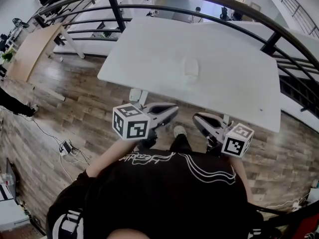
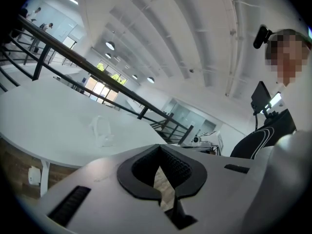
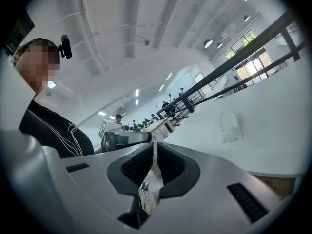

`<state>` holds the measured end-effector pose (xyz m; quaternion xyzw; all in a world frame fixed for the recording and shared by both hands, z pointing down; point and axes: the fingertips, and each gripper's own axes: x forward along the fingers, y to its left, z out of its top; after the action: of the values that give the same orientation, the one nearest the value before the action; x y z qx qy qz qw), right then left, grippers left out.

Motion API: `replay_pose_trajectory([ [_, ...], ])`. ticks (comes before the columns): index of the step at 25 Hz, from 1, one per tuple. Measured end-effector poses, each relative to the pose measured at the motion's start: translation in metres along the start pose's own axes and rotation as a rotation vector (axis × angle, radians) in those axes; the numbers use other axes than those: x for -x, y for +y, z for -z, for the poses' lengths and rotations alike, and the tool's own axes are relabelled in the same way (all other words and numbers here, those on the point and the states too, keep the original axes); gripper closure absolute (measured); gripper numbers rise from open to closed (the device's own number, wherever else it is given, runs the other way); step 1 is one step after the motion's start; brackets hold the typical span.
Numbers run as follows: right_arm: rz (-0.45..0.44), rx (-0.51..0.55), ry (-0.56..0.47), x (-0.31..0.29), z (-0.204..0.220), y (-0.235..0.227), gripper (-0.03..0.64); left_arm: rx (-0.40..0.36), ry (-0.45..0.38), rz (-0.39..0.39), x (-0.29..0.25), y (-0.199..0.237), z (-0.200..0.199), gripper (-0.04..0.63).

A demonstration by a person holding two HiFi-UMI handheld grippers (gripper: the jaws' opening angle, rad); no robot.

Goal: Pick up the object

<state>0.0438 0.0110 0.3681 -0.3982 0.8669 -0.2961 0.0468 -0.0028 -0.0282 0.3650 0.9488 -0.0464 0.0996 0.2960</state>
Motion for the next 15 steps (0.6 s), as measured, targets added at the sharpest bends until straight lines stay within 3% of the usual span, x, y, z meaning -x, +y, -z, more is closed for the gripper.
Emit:
replay_pose_trajectory([
  [15, -0.048, -0.032, 0.052, -0.057, -0.062, -0.097, 0.586, 0.078, -0.005, -0.059, -0.047, 0.093, -0.053, 0.588],
])
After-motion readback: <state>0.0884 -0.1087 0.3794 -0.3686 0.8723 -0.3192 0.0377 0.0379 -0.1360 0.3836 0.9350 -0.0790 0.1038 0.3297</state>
